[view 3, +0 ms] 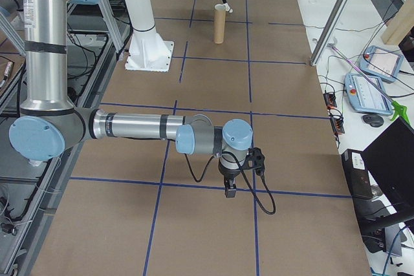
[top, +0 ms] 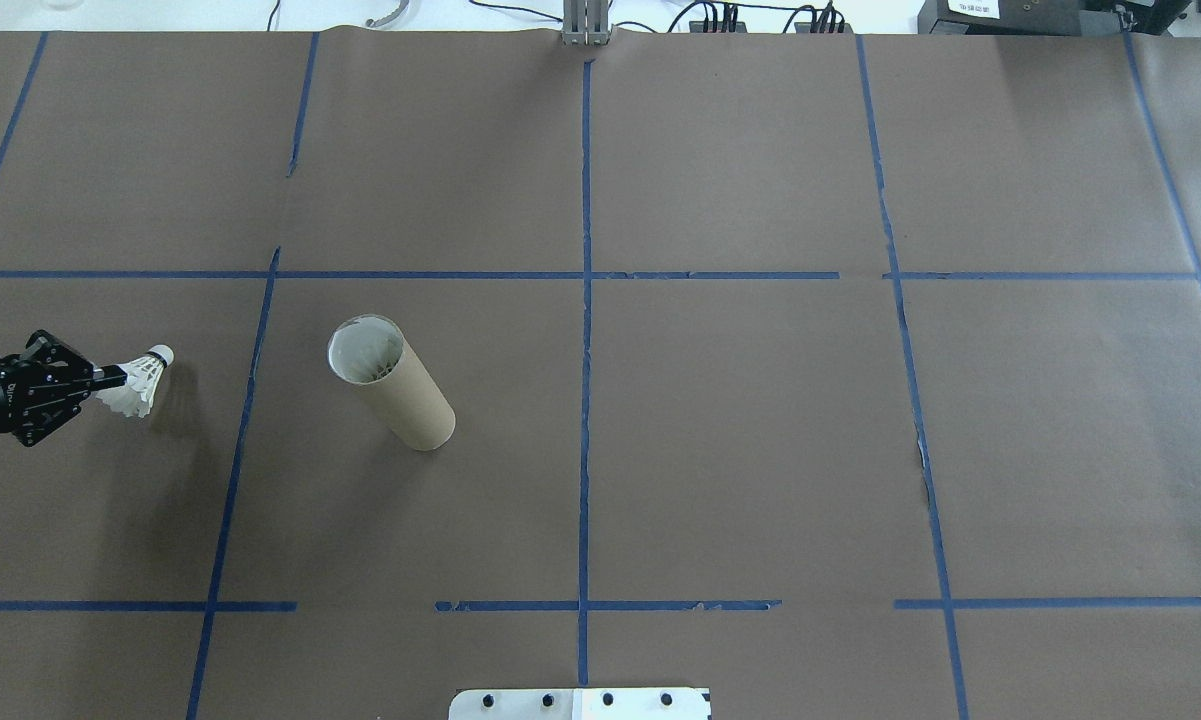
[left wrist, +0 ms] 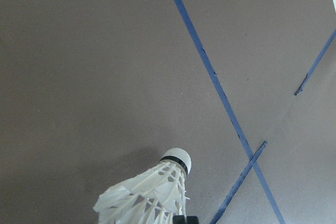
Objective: Collect badminton balls into bucket
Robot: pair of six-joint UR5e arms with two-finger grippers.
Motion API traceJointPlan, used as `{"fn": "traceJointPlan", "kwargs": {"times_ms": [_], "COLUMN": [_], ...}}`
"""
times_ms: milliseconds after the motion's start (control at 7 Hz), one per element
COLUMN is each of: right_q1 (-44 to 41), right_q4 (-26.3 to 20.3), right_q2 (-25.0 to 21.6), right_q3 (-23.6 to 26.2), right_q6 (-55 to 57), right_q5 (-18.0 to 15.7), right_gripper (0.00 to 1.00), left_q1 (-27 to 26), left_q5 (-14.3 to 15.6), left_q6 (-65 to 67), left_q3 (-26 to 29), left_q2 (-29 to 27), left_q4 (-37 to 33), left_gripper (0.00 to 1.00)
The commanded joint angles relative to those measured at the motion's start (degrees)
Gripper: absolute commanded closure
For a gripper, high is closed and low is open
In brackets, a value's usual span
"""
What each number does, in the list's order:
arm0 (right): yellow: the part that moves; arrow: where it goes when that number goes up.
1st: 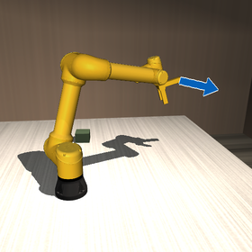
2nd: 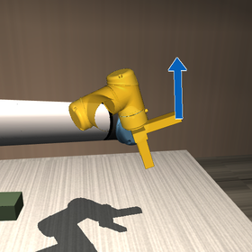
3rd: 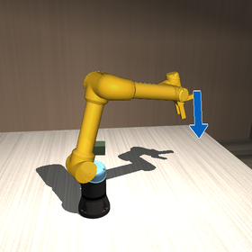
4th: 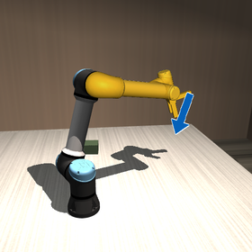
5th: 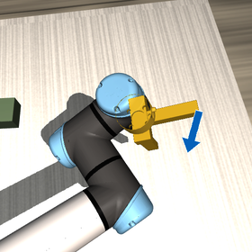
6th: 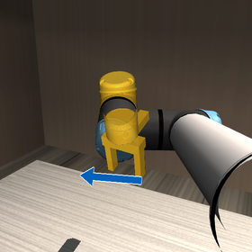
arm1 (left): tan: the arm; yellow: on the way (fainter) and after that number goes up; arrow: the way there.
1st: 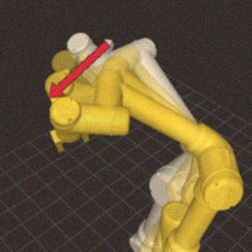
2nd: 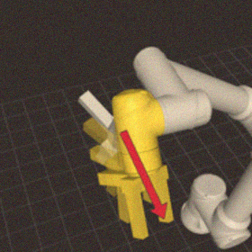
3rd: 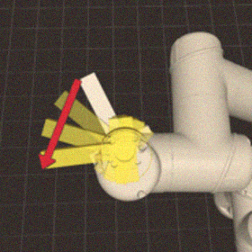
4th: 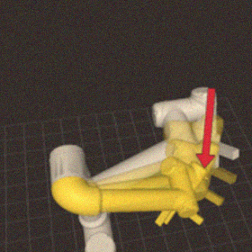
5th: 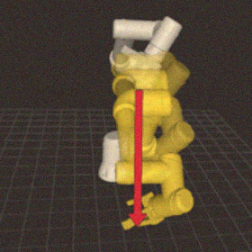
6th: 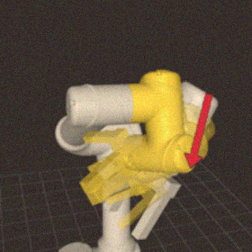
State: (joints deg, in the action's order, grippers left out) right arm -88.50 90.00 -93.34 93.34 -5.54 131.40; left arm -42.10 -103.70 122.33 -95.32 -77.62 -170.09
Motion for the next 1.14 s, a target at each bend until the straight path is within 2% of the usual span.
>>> {"fn": "traceJointPlan", "kwargs": {"times_ms": [0, 143, 286, 429, 714, 1000], "right_q1": [0.0, 0.0, 0.0, 0.0, 0.0, 0.0], "right_q4": [0.0, 0.0, 0.0, 0.0, 0.0, 0.0], "right_q2": [0.0, 0.0, 0.0, 0.0, 0.0, 0.0], "right_q3": [0.0, 0.0, 0.0, 0.09, 0.09, 0.09], "right_q6": [0.0, 0.0, -0.09, 0.0, 0.0, 0.0], "right_q5": [0.0, 0.0, 0.0, 0.0, 0.0, 0.0], "right_gripper": [0.0, 0.0, 0.0, 0.0, 0.0, 0.0], "left_q1": [-5.49, -10.41, -12.11, -12.3, -12.48, -12.48], "left_q5": [-13.64, -19.99, -25.01, -26.28, -26.2, -25.59], "left_q6": [-12.02, -21.43, -28.05, -33.94, -45.56, -52.52], "left_q3": [-7.56, -11.34, -14.51, -17.67, -28.11, -36.12], "left_q2": [0.72, 0.46, 0.54, 0.63, 0.11, -3.82], "left_q4": [10.84, 17.79, 23.51, 29.49, 49.32, 66.72], "left_gripper": [1.0, 1.0, 1.0, 1.0, 1.0, 1.0]}}
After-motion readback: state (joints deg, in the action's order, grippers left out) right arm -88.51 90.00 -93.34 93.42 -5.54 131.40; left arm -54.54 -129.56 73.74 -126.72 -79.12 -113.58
